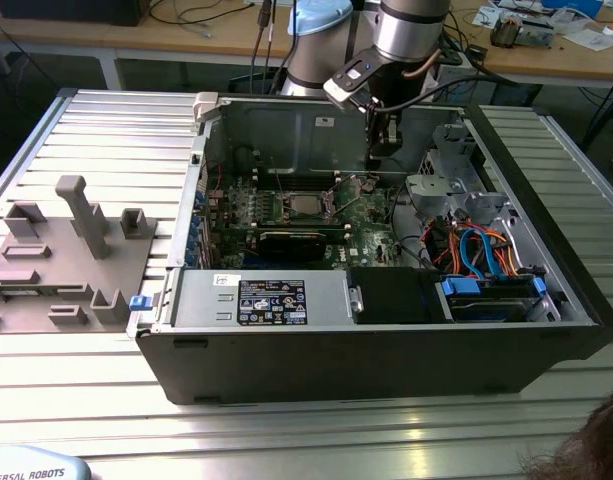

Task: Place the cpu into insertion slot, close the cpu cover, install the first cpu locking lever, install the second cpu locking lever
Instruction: 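Close the cpu cover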

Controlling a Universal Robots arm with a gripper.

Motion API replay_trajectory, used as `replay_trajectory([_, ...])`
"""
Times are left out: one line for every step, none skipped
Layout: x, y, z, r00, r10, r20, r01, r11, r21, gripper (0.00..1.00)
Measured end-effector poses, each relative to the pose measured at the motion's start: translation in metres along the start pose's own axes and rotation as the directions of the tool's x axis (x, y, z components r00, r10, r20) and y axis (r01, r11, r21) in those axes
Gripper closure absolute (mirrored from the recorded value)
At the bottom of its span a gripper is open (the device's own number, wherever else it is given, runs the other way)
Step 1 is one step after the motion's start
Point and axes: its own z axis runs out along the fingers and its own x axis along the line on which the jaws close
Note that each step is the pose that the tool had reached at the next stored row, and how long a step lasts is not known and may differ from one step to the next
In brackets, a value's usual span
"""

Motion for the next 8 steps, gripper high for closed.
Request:
replay_trajectory([0.0000,0.0002,0.0002,1.0000,0.000,0.0000,0.000,1.0000,0.0000,0.89])
replay_trajectory([0.0000,0.0005,0.0006,1.0000,0.000,0.0000,0.000,1.0000,0.0000,0.89])
replay_trajectory([0.0000,0.0005,0.0007,1.0000,0.000,0.0000,0.000,1.0000,0.0000,0.89])
replay_trajectory([0.0000,0.0006,0.0008,1.0000,0.000,0.0001,0.000,1.0000,0.0000,0.89])
replay_trajectory([0.0000,0.0006,0.0010,1.0000,0.000,0.0000,0.000,1.0000,0.0000,0.89])
replay_trajectory([0.0000,0.0007,0.0012,1.0000,0.000,-0.0001,0.000,1.0000,0.0000,0.89])
replay_trajectory([0.0001,0.0011,0.0018,1.0000,0.000,-0.0004,0.000,1.0000,-0.0001,0.89])
replay_trajectory([0.0001,0.0013,0.0024,1.0000,0.000,-0.0002,0.000,1.0000,0.0000,0.89])
